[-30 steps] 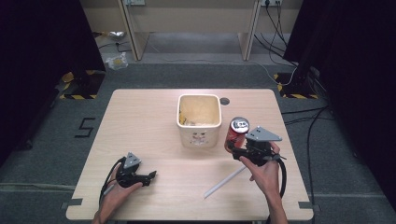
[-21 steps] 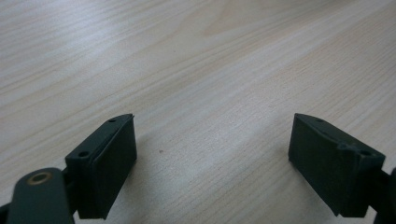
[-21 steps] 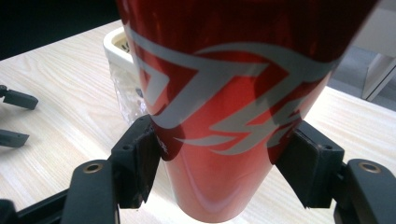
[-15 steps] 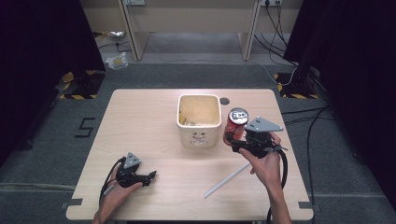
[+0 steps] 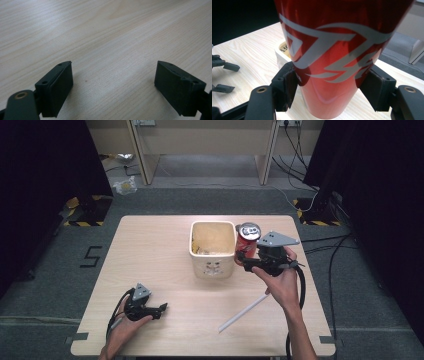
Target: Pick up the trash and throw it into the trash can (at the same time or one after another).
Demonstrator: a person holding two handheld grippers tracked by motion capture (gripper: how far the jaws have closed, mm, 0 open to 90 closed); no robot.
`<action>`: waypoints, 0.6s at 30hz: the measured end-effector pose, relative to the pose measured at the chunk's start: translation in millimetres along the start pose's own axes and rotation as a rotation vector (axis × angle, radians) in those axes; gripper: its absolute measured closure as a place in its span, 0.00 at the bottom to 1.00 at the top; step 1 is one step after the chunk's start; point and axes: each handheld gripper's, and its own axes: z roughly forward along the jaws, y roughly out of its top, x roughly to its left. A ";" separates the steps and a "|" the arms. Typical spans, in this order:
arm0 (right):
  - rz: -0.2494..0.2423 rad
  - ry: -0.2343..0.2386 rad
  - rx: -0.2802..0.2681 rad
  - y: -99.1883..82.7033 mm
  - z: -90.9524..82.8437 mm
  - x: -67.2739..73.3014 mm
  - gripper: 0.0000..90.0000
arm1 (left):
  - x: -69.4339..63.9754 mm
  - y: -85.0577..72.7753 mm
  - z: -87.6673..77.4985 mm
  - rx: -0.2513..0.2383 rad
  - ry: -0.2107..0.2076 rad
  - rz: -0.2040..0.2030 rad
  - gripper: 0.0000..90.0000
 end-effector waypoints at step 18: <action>0.008 0.033 0.007 27.7 26.6 -3.5 0.38 | 0.0 0.0 0.0 0.000 0.000 0.000 0.16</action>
